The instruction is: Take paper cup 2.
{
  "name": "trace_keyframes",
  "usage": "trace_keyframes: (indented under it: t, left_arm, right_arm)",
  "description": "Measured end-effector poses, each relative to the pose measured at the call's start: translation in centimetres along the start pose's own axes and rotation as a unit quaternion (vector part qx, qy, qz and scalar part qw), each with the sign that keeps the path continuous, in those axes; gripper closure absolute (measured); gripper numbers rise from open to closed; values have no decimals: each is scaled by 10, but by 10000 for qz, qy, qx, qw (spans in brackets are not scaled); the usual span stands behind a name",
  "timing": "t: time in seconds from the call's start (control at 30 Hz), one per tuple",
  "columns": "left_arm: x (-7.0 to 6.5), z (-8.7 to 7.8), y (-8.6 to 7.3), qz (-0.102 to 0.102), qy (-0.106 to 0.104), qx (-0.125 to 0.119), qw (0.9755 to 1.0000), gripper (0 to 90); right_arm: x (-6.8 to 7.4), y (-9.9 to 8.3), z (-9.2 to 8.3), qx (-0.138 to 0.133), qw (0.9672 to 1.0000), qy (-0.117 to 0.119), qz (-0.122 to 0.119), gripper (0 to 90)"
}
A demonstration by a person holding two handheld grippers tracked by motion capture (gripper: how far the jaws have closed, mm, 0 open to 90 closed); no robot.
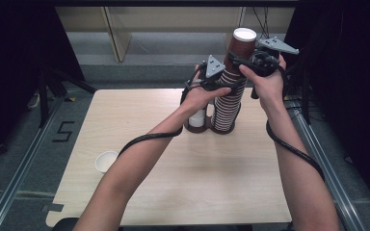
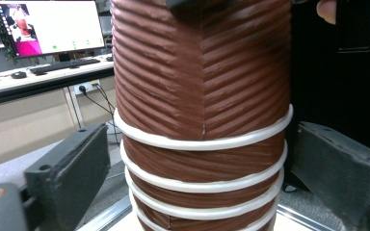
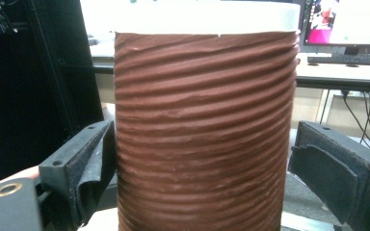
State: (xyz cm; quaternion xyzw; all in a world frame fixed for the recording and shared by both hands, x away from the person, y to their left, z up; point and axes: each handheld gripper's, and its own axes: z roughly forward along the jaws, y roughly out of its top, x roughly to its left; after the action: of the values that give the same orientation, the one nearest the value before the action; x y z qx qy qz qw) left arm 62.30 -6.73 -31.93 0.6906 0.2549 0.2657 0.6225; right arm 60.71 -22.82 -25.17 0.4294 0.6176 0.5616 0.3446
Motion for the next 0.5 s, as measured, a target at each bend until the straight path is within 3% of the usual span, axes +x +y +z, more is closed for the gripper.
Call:
trace_keyframes:
  t: [0.5]
  left_arm:
    - [-1,6,-2,-42,-40,46,10000,75]
  right_arm:
    - [2,3,9,22,10000,-18,17,150]
